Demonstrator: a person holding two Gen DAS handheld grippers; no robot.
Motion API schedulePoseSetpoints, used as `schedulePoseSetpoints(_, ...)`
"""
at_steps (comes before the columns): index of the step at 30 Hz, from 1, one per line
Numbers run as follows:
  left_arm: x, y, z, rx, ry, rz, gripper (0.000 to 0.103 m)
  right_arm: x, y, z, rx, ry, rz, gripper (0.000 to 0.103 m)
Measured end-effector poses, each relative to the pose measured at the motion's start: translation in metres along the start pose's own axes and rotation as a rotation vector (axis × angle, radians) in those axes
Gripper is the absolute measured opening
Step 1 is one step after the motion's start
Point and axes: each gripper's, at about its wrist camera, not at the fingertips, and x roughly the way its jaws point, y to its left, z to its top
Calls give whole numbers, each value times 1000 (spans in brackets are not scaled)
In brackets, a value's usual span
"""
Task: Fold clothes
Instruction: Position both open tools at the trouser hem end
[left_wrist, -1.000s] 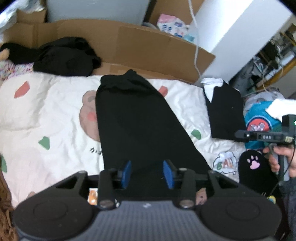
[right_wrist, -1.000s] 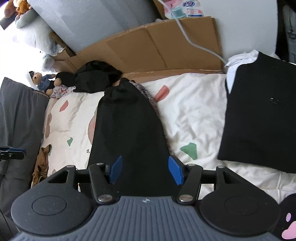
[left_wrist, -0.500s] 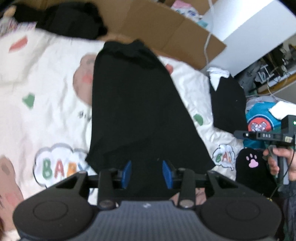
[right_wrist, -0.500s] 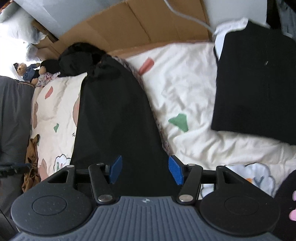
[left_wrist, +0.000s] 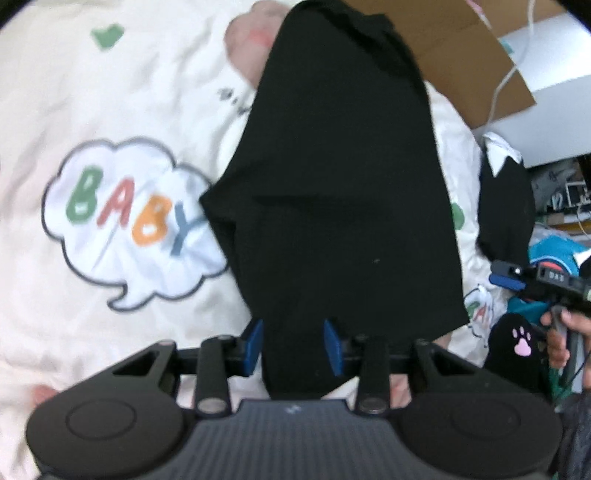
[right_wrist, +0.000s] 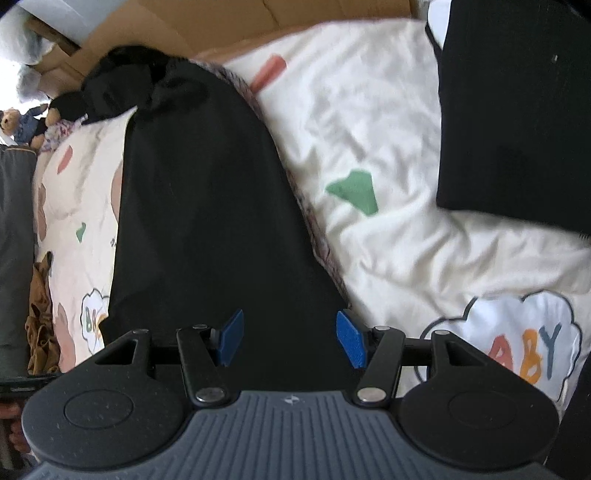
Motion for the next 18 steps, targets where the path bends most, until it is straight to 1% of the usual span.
schedulePoseSetpoints(3, 7, -1, -3, 2, 15, -11, 36, 5, 0, -1, -15, 21, -29, 61)
schedulePoseSetpoints(7, 18, 1, -7, 3, 37, 18, 36, 11, -2, -2, -16, 43, -45, 61)
schedulePoseSetpoints(12, 26, 6, -6, -5, 54, 30, 36, 18, 0, -2, -26, 63, -53, 61)
schedulePoseSetpoints(14, 32, 8, -5, -4, 71, 34, 34, 22, 0, -2, -29, 71, -62, 61)
schedulePoseSetpoints(18, 43, 9, -2, -10, 101, 37, 33, 32, -3, -3, -25, 88, -78, 61)
